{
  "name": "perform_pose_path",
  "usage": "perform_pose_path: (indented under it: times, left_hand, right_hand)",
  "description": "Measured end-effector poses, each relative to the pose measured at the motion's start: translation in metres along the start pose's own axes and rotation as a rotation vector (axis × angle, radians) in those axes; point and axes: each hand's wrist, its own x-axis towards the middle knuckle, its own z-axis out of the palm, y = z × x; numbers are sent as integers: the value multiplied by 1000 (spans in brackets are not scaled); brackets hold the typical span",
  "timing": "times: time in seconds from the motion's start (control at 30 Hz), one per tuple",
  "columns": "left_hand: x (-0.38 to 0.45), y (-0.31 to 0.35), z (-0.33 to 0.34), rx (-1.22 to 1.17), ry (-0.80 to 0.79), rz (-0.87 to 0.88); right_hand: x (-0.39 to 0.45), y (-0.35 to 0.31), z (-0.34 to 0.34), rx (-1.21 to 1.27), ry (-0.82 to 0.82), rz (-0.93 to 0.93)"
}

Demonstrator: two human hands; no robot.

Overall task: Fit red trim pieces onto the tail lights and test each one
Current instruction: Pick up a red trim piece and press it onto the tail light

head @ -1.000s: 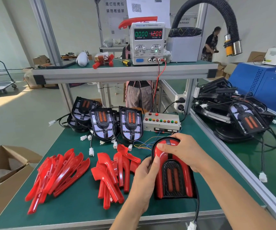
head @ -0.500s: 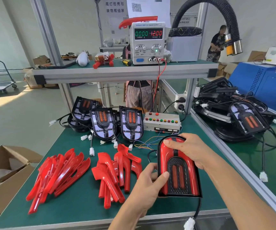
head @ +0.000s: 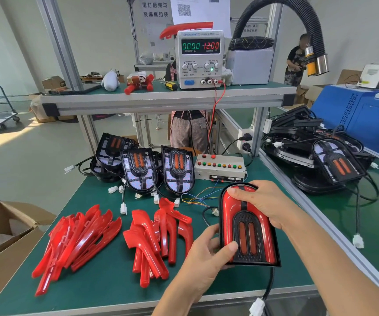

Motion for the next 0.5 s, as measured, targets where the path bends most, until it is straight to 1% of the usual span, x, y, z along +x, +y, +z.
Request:
perform_pose_path:
  times: [0.2, 0.3, 0.37, 0.43, 0.5]
  left_hand:
    - [6, -2, 6, 55, 79, 31]
    - [5, 2, 10, 22, 59, -1]
    - [3, 5, 14, -24, 62, -43]
    - [2, 3, 15, -60, 177, -39]
    - [-3, 0, 17, 46, 319, 4]
  right_hand:
    - [-2, 1, -5, 0, 21, 11]
    - [-2, 2, -9, -10, 52, 40]
    - [-4, 2, -17, 13, 101, 70]
    - [-7, 3, -30, 60, 165, 97]
    - [-9, 5, -49, 135, 233, 128]
